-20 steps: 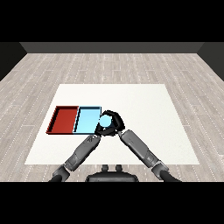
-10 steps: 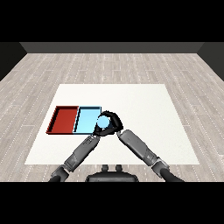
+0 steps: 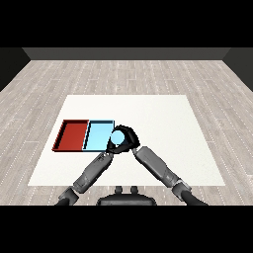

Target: Pick the blue can and put it in the blue box

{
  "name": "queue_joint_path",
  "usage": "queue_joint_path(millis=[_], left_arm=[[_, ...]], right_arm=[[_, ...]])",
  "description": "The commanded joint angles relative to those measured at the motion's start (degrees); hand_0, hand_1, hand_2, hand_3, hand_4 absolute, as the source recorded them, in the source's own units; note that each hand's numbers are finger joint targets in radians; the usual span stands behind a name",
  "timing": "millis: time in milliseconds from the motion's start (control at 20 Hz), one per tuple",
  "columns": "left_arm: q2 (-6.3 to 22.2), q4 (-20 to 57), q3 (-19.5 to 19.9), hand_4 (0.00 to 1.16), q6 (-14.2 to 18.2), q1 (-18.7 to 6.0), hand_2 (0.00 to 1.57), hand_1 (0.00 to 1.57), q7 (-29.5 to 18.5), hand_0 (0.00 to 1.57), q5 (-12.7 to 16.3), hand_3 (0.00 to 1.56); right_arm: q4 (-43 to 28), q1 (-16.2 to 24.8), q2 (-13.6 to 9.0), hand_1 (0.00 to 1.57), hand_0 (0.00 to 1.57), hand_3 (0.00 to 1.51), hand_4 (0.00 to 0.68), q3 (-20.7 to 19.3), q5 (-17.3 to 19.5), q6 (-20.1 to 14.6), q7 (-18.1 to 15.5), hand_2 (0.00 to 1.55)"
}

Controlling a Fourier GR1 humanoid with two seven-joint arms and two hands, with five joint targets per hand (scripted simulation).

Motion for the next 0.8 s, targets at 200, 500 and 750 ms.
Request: queue_joint_path(millis=[200,500,750], left_arm=[[-1.5,0.5,2.8,0.66,-2.0,0.4,1.54,1.57,1.3,1.57,2.5,1.47],[-1.8,3.0,2.0,1.10,-3.2,-1.0,1.52,1.57,-0.7,1.57,4.2,1.45],[-1.8,1.8,-0.9,1.14,-0.3,-2.1,1.55,1.57,1.3,1.57,5.2,1.48]], right_arm=[[-5.9,3.1,1.4,1.25,1.25,1.22,0.275,1.1,-5.8,0.9,2.6,1.30],[-3.3,3.2,1.4,0.00,0.00,0.00,0.000,-2.5,-1.7,1.8,3.4,0.00],[-2.3,1.0,1.4,0.00,0.00,0.00,0.000,-4.3,-1.9,2.3,2.7,0.00]])
